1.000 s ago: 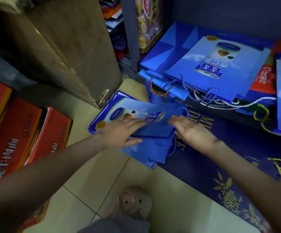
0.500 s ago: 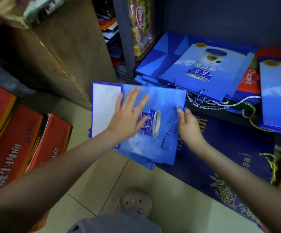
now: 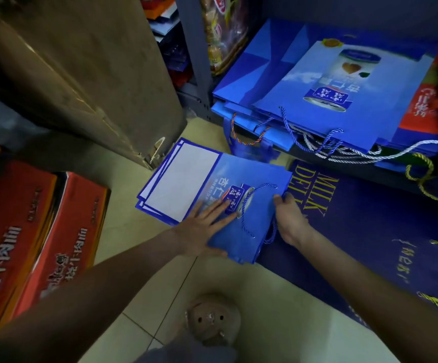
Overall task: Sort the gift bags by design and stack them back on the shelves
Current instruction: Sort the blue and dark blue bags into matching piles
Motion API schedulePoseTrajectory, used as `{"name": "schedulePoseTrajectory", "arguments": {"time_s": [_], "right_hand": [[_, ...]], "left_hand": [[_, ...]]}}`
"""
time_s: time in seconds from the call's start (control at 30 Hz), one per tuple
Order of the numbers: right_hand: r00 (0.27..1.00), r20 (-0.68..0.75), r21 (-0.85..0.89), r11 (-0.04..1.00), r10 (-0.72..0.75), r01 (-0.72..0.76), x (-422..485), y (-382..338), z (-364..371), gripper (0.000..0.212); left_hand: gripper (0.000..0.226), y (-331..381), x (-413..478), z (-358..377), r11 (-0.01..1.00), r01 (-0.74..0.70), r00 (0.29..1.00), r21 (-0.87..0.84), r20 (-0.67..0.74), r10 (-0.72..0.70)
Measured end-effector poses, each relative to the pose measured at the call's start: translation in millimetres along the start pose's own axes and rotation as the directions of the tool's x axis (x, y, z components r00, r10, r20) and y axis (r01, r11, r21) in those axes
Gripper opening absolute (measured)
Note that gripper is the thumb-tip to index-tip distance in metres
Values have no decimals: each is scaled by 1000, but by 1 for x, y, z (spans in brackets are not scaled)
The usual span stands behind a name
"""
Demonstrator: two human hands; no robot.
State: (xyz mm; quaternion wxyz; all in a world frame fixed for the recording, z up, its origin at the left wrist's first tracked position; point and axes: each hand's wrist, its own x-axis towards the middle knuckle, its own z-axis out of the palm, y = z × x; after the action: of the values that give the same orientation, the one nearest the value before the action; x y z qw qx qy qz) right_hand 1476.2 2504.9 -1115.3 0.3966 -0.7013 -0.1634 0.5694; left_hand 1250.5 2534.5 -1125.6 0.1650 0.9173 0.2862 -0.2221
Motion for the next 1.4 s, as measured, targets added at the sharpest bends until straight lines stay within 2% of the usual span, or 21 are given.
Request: {"name": "schedulePoseTrajectory", "arguments": {"time_s": [0.07, 0.17, 0.23, 0.27, 0.33, 0.4, 0.43, 0.5, 0.6, 0.63, 0.67, 0.77, 0.87, 0.9, 0.93, 1.0, 1.07, 1.13, 1.2, 1.27, 1.4], "right_hand": [[998, 54, -260, 965, -12, 26, 4, -4, 1, 28], [996, 50, -617, 782, -72, 87, 1, -21, -2, 39], [954, 40, -792, 573, -297, 212, -4, -39, -7, 48], [881, 70, -856, 424, -469, 294, -8, -49, -10, 52], [643, 174, -923, 105, -746, 371, -8, -68, -17, 62], [404, 255, -940, -127, -879, 316, -2, -87, -24, 71], [352, 285, -947, -206, -891, 245, 3, -95, -29, 75], [422, 294, -954, -290, -858, 74, 12, -111, -42, 78], [695, 126, -970, -235, -708, -64, 24, -120, -65, 75], [738, 101, -974, -219, -668, -65, 26, -119, -71, 74], [725, 116, -974, -222, -678, -52, 25, -119, -76, 73], [598, 202, -974, -225, -776, 37, 13, -124, -87, 65], [317, 188, -970, -126, -929, 207, -10, -136, -101, 47], [256, 127, -955, -48, -958, 294, -23, -139, -106, 39], [256, 23, -911, 86, -966, 404, -37, -142, -109, 35], [306, -193, -735, 344, -932, 585, -64, -143, -113, 29], [363, -354, -448, 497, -862, 743, -78, -139, -116, 25], [575, -363, 111, 579, -733, 808, -82, -131, -113, 27], [759, -248, 446, 625, -602, 641, -78, -116, -106, 30], [861, -112, 505, 718, -495, 479, -78, -98, -100, 28], [908, 191, 350, 890, -374, 293, -80, -75, -91, 28]], "left_hand": [[97, -9, 2, 6, 997, -16, 1000, 73, -15, 17], [98, -20, 3, -1, 999, 35, 999, 36, -14, -34], [90, -20, 10, -16, 997, 76, 983, -31, -165, -80], [85, -18, 16, -25, 995, 94, 958, -17, -270, -95], [83, -9, 34, -45, 987, 159, 905, -8, -399, -149], [88, 3, 53, -66, 979, 199, 841, -55, -502, -199], [88, 10, 61, -76, 976, 203, 812, -72, -545, -209], [90, 23, 73, -94, 977, 200, 765, -70, -613, -201], [91, 35, 82, -107, 981, 189, 733, -48, -658, -173], [92, 37, 83, -109, 980, 193, 722, -39, -671, -169], [93, 39, 83, -111, 980, 199, 710, -30, -685, -165], [96, 46, 81, -113, 979, 203, 661, -32, -733, -161], [103, 56, 78, -119, 976, 205, 608, -78, -771, -189], [104, 59, 77, -123, 975, 203, 581, -90, -790, -194], [104, 62, 77, -128, 976, 200, 553, -90, -812, -188], [108, 68, 75, -137, 982, 180, 501, -52, -854, -137], [115, 72, 73, -143, 990, 139, 451, 28, -892, -38], [119, 76, 69, -146, 984, 122, 413, 130, -908, 69], [121, 77, 65, -147, 968, 137, 423, 211, -896, 135], [115, 72, 59, -145, 948, 163, 475, 272, -864, 167], [75, 56, 38, -105, 862, 111, 643, 494, -698, 317]]}}
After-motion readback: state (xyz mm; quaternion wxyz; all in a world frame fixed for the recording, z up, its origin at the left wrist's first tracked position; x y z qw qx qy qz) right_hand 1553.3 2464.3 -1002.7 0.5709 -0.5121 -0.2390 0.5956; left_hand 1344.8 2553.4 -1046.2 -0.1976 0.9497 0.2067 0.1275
